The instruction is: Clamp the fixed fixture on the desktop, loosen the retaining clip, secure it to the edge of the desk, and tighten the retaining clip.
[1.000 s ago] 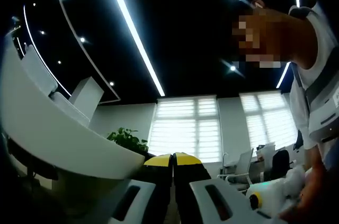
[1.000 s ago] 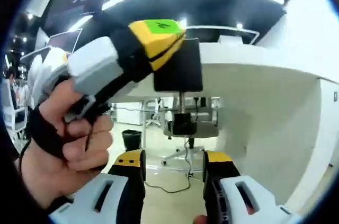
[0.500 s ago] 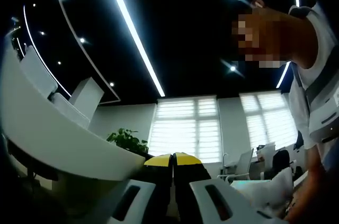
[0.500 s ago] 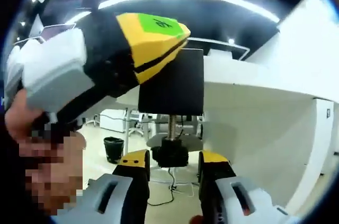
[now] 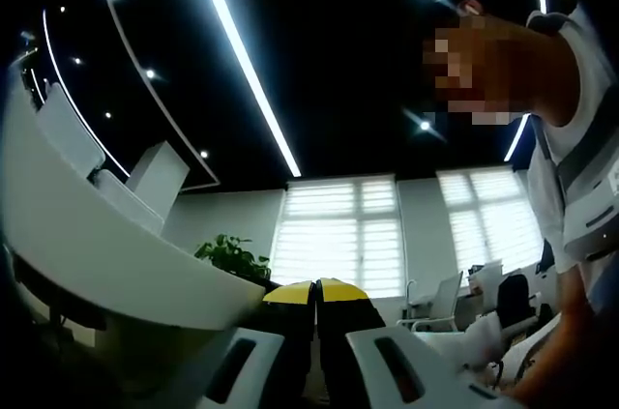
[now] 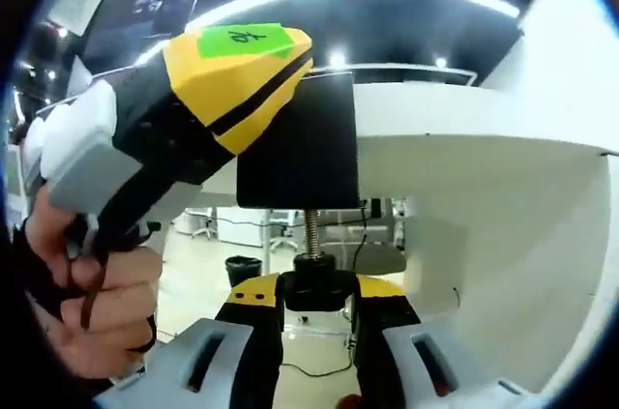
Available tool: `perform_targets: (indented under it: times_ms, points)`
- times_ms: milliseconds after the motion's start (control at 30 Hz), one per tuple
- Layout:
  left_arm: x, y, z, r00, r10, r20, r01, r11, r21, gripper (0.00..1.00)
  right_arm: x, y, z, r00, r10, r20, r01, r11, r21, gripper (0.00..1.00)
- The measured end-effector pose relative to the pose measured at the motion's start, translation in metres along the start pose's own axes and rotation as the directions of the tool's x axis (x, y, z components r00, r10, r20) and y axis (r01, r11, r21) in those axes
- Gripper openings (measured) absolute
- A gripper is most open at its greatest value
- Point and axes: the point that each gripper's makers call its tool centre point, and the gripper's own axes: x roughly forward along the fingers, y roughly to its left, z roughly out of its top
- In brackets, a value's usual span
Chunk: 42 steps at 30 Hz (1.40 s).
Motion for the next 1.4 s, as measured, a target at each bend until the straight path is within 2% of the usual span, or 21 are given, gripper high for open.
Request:
perform_targets:
  times_ms: [33,100,133,167,200,333,367,467,500,533,600,733,867,900,933,967,1133,1200,1233,1333,1400]
  points:
    - [0.0,0.0,0.0,1.0,0.0,0.0,0.0,1.0,0.0,0.02,-0.001,0.002,0.002,0.999,0.036,0.03,-0.036,0.999,-0.011,0.27]
    - [0.0,0.0,0.0,1.0,-0.001,0.0,0.001,1.0,0.0,0.02,-0.005,0.006,0.001,0.994,0.096,0.047,-0.097,0.995,0.027,0.27]
    - [0.0,0.0,0.0,1.0,-0.001,-0.001,0.001,1.0,0.002,0.02,0.021,0.001,-0.003,0.99,0.131,0.048,-0.132,0.991,0.025,0.27]
    - [0.0,0.0,0.0,1.0,-0.002,-0.001,0.002,1.0,0.002,0.02,0.028,0.001,-0.004,0.984,0.17,0.049,-0.171,0.985,0.031,0.27]
    - [0.0,0.0,0.0,1.0,-0.002,-0.002,0.002,1.0,0.0,0.02,0.029,0.002,-0.004,0.976,0.214,0.046,-0.216,0.975,0.044,0.27]
    - [0.0,0.0,0.0,1.0,-0.001,-0.001,0.001,1.0,0.001,0.02,0.031,0.008,-0.004,0.92,0.39,0.033,-0.392,0.918,0.067,0.27]
    - [0.0,0.0,0.0,1.0,-0.002,-0.001,0.002,1.0,0.003,0.02,0.031,0.008,-0.005,0.912,0.409,0.029,-0.41,0.909,0.069,0.27]
    - [0.0,0.0,0.0,1.0,-0.004,0.001,0.004,1.0,-0.002,0.02,0.031,0.012,-0.005,0.869,0.495,0.014,-0.494,0.865,0.088,0.27]
    - [0.0,0.0,0.0,1.0,-0.005,0.001,0.005,1.0,-0.001,0.02,0.032,0.012,-0.005,0.86,0.51,0.014,-0.509,0.856,0.091,0.27]
    - [0.0,0.0,0.0,1.0,-0.005,0.001,0.005,1.0,-0.001,0.02,0.031,0.015,-0.005,0.844,0.537,0.014,-0.535,0.838,0.106,0.27]
    - [0.0,0.0,0.0,1.0,-0.006,0.003,0.006,1.0,-0.002,0.02,0.03,0.015,-0.006,0.822,0.569,0.01,-0.563,0.812,0.155,0.27]
    - [-0.001,-0.001,0.0,1.0,-0.009,0.004,0.009,1.0,-0.002,0.02,0.031,0.013,-0.007,0.818,0.575,0.021,-0.568,0.801,0.188,0.27]
    - [-0.001,-0.001,0.0,1.0,-0.008,-0.002,0.008,1.0,-0.005,0.02,0.028,0.013,-0.007,0.837,0.547,0.022,-0.541,0.82,0.186,0.28]
    - [-0.001,-0.001,0.0,1.0,-0.007,-0.003,0.007,1.0,0.0,0.02,0.027,0.011,-0.007,0.849,0.528,0.025,-0.523,0.832,0.187,0.29]
    - [-0.001,-0.001,0.0,1.0,-0.006,-0.004,0.006,1.0,0.002,0.02,0.025,0.005,-0.006,0.877,0.48,0.027,-0.478,0.863,0.165,0.3]
    - [-0.001,-0.001,0.0,1.0,-0.006,-0.004,0.006,1.0,0.004,0.02,0.022,0.003,-0.005,0.891,0.454,0.032,-0.454,0.88,0.139,0.3]
    - [-0.001,0.0,0.0,1.0,-0.005,-0.003,0.005,1.0,-0.001,0.02,-0.005,-0.007,-0.006,0.928,0.372,0.033,-0.372,0.912,0.172,0.31]
    - [-0.001,0.0,0.0,1.0,-0.004,-0.004,0.004,1.0,-0.002,0.02,-0.014,-0.017,-0.009,0.949,0.316,0.013,-0.315,0.938,0.143,0.33]
    - [-0.001,0.0,0.0,1.0,-0.003,-0.005,0.003,1.0,-0.001,0.02,-0.019,-0.023,-0.01,0.962,0.272,0.009,-0.27,0.95,0.158,0.33]
    - [-0.001,0.0,-0.001,1.0,-0.001,-0.005,0.001,1.0,0.002,0.02,-0.035,-0.03,-0.012,0.983,0.185,-0.013,-0.183,0.978,0.104,0.33]
    - [0.0,0.0,0.0,1.0,0.001,-0.001,-0.001,1.0,0.0,0.02,-0.039,-0.027,-0.009,0.985,0.171,-0.004,-0.171,0.983,0.075,0.33]
